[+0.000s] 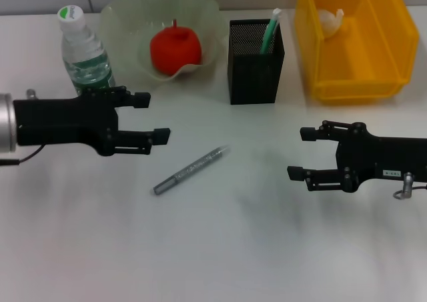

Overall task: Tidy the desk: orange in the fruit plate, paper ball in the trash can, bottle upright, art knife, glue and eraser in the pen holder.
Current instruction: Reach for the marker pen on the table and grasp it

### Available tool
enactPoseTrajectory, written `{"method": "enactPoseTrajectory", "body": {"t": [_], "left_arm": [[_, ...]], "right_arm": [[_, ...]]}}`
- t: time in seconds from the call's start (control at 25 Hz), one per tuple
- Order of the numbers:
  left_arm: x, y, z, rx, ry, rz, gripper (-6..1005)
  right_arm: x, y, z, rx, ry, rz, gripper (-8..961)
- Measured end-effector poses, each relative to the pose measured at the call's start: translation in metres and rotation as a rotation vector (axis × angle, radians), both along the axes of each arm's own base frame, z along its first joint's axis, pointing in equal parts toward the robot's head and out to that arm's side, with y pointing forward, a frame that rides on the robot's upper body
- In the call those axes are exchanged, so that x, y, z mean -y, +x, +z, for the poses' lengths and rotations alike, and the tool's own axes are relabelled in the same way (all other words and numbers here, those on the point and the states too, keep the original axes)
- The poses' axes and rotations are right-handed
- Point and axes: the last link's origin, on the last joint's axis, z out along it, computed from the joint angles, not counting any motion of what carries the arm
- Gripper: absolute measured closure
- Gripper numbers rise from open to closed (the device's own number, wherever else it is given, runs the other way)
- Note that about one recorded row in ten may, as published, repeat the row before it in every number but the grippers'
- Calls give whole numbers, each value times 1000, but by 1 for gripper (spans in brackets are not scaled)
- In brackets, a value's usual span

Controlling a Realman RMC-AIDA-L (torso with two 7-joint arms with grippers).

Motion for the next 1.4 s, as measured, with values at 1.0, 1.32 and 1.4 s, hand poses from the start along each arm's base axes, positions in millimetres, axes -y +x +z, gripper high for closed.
{"method": "enactPoseTrajectory", "body": {"t": [1.0, 1.32, 1.4], "left_arm": [[-53, 102, -86, -744, -202, -43, 203], [-50, 98, -103, -834, -178, -59, 206], [-50, 97, -105, -840, -183, -56, 207]], "right_arm": [[-9, -3, -2, 27, 28, 8, 137], [-10, -4, -1, 27, 32, 10, 137], [-10, -4, -1, 25, 33, 9, 137]]}}
